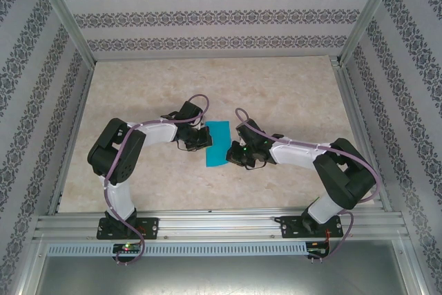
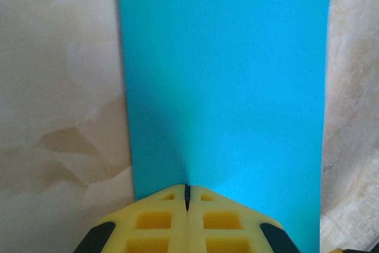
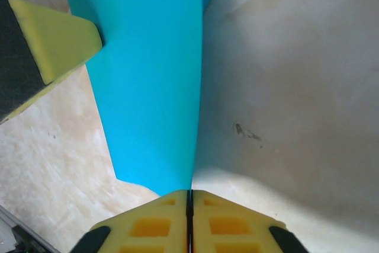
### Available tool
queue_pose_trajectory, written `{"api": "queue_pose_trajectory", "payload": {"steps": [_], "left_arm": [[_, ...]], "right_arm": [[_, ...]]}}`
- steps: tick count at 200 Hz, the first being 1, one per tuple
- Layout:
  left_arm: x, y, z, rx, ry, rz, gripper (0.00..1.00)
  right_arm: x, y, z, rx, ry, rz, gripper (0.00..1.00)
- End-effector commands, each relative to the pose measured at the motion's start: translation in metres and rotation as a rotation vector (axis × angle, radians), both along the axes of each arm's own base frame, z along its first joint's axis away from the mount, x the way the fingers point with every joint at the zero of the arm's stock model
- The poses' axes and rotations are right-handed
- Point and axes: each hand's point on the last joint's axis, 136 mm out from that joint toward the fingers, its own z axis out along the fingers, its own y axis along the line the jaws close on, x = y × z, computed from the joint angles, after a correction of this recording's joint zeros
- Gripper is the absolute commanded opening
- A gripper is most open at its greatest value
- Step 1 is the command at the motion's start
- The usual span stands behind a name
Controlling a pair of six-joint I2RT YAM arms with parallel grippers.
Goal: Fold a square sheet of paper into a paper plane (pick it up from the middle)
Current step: Third fold the triangle at the center of the table.
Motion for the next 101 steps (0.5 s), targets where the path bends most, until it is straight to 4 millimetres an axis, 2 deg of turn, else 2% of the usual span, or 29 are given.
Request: {"api": "queue_pose_trajectory", "payload": {"steps": [1, 24, 40, 58, 72, 101], "left_arm": [[-0.012, 0.008, -0.012, 0.048, 0.026, -0.002, 0.00], [0.006, 0.000, 0.023, -0.011, -0.099, -0.017, 0.00], [0.018, 0.002, 0.034, 0.006, -0.141, -0.010, 0.00], [0.029, 0.008, 0.029, 0.060, -0.134, -0.001, 0.00], [0.035, 0.005, 0.023, 0.060, -0.114, -0.011, 0.00], [0.036, 0.013, 0.001, 0.140, -0.056, -0.016, 0.00]], "right_arm": [[0.003, -0.009, 0.005, 0.008, 0.005, -0.065, 0.00], [0.004, -0.015, 0.003, -0.008, 0.022, -0.071, 0.00], [0.003, -0.016, 0.001, 0.000, 0.047, -0.067, 0.00], [0.004, -0.013, 0.001, 0.003, 0.061, -0.058, 0.00], [0.006, -0.010, 0.002, 0.007, 0.064, -0.052, 0.00], [0.006, -0.007, 0.002, 0.009, 0.075, -0.046, 0.00]]}}
